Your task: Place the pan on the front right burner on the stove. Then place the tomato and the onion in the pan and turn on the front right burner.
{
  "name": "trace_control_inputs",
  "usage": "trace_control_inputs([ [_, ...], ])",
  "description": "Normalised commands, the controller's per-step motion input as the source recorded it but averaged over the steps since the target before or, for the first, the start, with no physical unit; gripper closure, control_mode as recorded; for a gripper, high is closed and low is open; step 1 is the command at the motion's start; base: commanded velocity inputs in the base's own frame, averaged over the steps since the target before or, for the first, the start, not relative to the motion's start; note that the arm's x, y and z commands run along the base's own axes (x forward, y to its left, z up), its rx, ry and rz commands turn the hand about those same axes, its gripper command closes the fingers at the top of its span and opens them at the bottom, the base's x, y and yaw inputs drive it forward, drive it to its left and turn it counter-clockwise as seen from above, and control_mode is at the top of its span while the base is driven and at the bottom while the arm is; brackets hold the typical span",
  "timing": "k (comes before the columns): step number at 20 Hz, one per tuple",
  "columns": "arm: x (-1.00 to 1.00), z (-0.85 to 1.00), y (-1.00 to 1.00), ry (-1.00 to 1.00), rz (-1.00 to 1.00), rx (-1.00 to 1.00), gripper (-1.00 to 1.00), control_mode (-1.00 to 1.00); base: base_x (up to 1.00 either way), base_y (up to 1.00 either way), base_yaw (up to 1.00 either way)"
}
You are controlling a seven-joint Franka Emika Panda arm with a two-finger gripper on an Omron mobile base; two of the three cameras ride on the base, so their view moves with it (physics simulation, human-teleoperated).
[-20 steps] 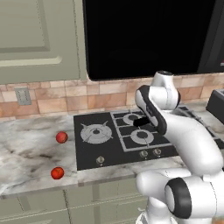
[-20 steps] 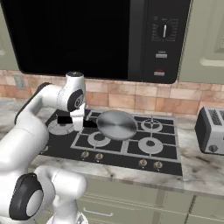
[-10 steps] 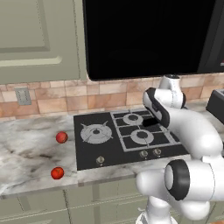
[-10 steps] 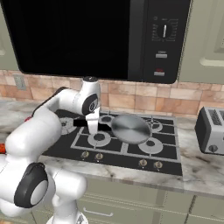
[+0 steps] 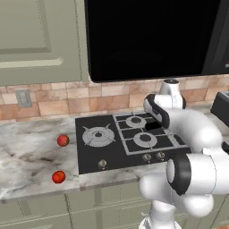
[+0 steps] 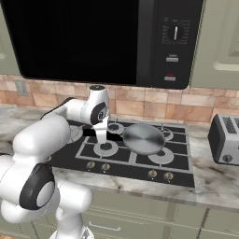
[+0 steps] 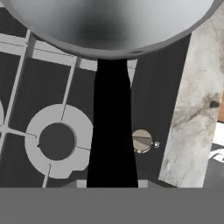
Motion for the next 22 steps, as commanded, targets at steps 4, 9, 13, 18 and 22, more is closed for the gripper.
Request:
trace_control_inputs([
  [4,0.24,-0.08,-0.15,0.0,-0.01,0.0,1.0,-1.0,0.0,0.0,0.0],
  [9,0.14,-0.03,-0.22,0.0,0.0,0.0,1.0,-1.0,0.0,0.0,0.0],
  [13,0.08,-0.05,-0.24,0.0,0.0,0.0,1.0,-1.0,0.0,0.0,0.0],
  [18,0.05,-0.08,-0.25,0.0,0.0,0.0,1.0,-1.0,0.0,0.0,0.0],
  [22,0.09,-0.11,-0.22,0.0,0.0,0.0,1.0,-1.0,0.0,0.0,0.0],
])
